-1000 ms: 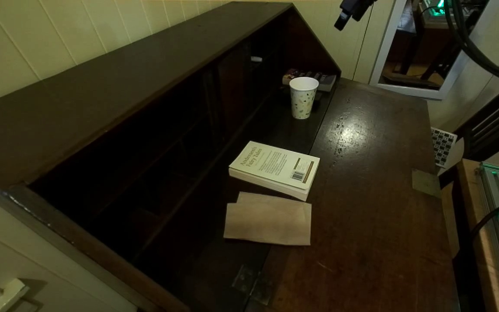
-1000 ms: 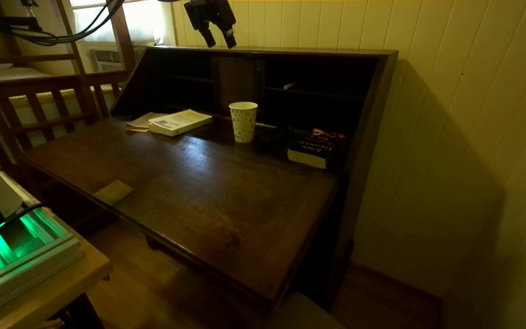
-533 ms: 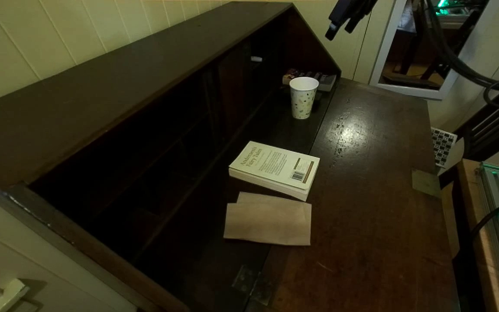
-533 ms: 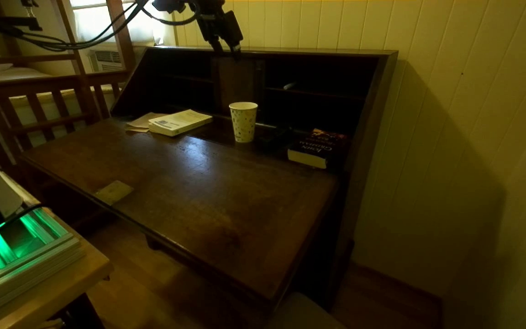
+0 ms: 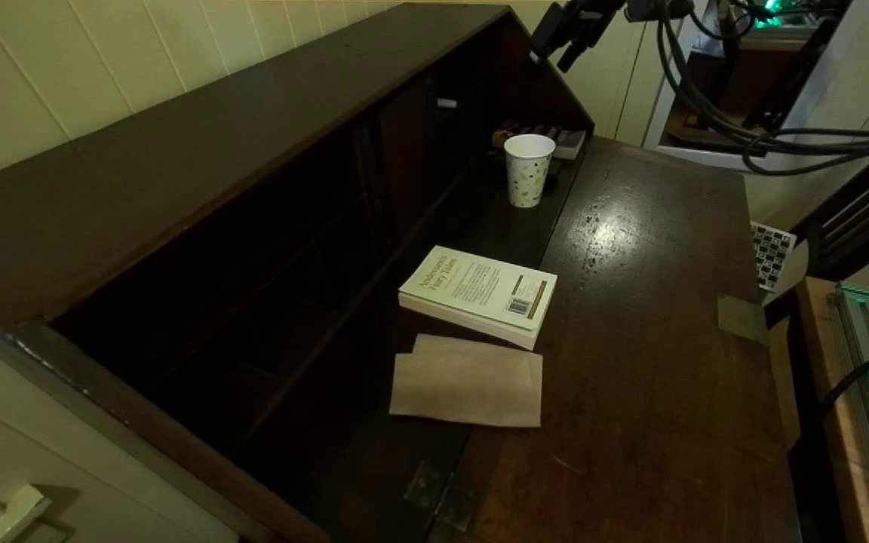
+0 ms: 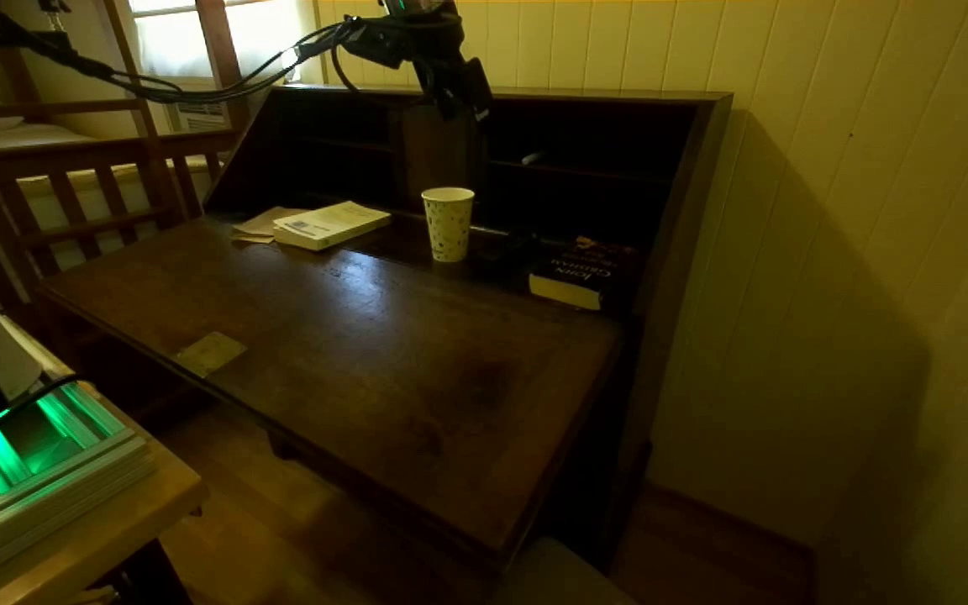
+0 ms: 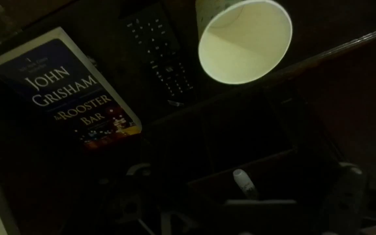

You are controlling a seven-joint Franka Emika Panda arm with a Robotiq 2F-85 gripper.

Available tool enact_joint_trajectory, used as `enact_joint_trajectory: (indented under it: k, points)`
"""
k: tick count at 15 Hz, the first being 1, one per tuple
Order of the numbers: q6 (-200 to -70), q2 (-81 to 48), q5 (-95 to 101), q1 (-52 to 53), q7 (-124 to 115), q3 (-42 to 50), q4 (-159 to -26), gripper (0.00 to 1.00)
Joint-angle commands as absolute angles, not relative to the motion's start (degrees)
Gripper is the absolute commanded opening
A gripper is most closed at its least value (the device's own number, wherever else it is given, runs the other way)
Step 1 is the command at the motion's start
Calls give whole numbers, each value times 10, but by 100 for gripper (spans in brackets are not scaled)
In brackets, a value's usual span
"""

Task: Pick up the marker from the shelf and put it in the cup

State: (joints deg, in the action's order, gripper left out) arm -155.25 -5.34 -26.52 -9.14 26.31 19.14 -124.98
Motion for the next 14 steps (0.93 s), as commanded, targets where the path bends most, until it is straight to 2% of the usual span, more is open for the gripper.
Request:
enact_joint_trajectory:
  k: [1, 7, 8, 14]
  points:
    - [-1578, -120, -346, -104, 341, 175, -1181, 100]
    - [-1653, -197, -430, -123, 435, 138, -1116, 100]
    - [-1632, -161, -397, -107, 401, 156, -1152, 100]
    - [-1637, -170, -399, -107, 403, 155, -1148, 100]
